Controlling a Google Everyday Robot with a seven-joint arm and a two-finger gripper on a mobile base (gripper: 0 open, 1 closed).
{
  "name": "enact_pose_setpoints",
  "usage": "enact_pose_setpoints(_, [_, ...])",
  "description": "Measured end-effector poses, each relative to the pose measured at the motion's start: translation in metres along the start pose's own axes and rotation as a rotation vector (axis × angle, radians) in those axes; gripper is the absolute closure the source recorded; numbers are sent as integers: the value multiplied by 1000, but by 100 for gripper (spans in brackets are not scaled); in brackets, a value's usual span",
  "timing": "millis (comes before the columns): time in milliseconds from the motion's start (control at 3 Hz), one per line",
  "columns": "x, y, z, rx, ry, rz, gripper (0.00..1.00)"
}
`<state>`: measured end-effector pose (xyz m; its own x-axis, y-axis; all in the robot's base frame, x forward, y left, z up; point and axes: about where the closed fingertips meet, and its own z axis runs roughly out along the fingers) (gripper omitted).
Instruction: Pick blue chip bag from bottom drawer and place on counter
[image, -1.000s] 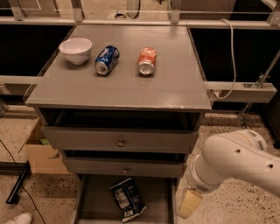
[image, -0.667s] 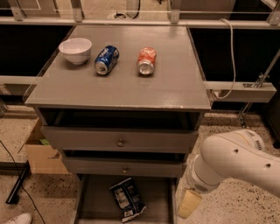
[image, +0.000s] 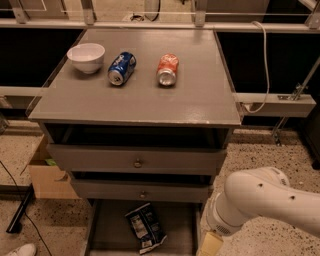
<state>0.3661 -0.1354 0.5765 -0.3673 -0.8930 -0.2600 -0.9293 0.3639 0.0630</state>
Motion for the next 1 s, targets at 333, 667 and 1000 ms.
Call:
enact_pose_setpoints(333, [8,9,74,-56,24,15,0])
enact_pose_setpoints(667, [9,9,70,-55,20,17,0])
enact_pose_setpoints(1000, [9,9,71,-52,20,19,0])
